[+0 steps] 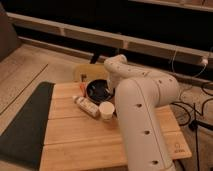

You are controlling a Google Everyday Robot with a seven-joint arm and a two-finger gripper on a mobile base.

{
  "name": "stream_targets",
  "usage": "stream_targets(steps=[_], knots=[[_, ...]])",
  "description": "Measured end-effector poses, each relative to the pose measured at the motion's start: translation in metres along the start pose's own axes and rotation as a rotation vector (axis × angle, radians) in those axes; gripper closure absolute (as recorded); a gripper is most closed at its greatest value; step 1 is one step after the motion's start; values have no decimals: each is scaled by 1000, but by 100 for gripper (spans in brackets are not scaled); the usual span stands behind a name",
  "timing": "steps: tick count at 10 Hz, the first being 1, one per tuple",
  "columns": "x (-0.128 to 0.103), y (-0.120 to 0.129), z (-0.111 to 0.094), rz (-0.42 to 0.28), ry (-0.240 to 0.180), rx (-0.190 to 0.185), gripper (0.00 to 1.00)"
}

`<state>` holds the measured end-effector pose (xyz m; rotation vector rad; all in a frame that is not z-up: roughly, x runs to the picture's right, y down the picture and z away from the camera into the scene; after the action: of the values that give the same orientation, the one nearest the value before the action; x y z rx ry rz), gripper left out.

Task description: Drag the ceramic bowl in a circle

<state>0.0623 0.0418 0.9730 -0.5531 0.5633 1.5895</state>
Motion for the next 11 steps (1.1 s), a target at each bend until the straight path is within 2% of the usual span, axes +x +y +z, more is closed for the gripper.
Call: stream_targets(steps=[3,5,8,11], knots=[[25,-27,5,50,54,8,100],[26,-51,3,87,62,34,100],[6,-70,-10,104,24,84,100],[-18,-66,-12,80,-8,110,100]])
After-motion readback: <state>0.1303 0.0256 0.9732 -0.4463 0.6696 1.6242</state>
